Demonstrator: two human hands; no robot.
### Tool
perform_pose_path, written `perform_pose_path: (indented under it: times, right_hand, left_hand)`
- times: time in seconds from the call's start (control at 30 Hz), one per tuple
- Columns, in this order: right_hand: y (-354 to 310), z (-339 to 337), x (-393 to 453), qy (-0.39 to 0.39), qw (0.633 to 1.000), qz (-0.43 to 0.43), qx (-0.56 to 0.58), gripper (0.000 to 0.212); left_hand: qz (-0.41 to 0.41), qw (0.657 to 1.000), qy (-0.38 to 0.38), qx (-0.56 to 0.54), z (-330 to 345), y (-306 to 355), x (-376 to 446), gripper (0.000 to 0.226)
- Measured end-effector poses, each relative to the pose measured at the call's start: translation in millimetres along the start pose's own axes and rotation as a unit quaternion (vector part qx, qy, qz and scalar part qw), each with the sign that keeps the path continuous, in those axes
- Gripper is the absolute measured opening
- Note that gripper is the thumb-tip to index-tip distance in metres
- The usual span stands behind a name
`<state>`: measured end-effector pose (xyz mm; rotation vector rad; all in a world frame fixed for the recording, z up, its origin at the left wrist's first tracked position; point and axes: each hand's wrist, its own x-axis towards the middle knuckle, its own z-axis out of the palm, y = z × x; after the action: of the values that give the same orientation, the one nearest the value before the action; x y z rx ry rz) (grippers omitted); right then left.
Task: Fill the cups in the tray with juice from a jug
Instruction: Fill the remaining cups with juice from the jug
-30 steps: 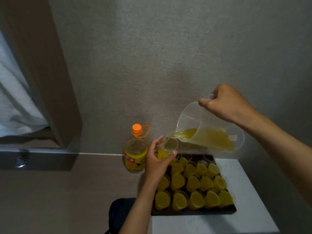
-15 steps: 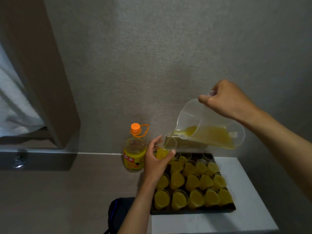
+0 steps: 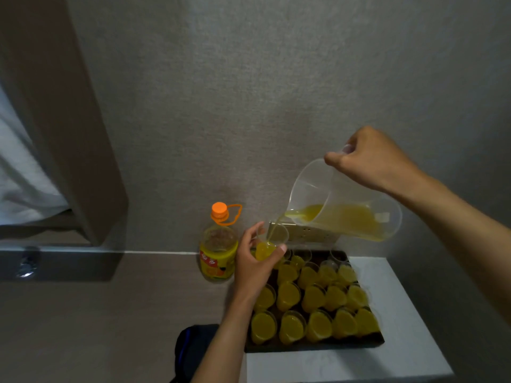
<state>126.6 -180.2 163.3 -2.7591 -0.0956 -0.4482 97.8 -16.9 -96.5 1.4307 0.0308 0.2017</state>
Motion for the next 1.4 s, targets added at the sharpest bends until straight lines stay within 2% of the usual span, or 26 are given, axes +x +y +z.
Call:
perform_pose_path:
  times: [0.8,1.4]
  right_hand:
    - [-3.6,-3.9,-4.5,-0.008,1.000,-0.008,-0.004,0.048]
    - [-2.3,1.8,-8.2,-0.006,1.000,-0.004,-0.008,0.045]
  left_hand:
    - [0.000,1.000,0.000,-0.010,1.6,2.6,-2.4,0.060]
    - [-0.009,1.000,-0.006,-0.017,-0.7,4.1,-7.1,0.060]
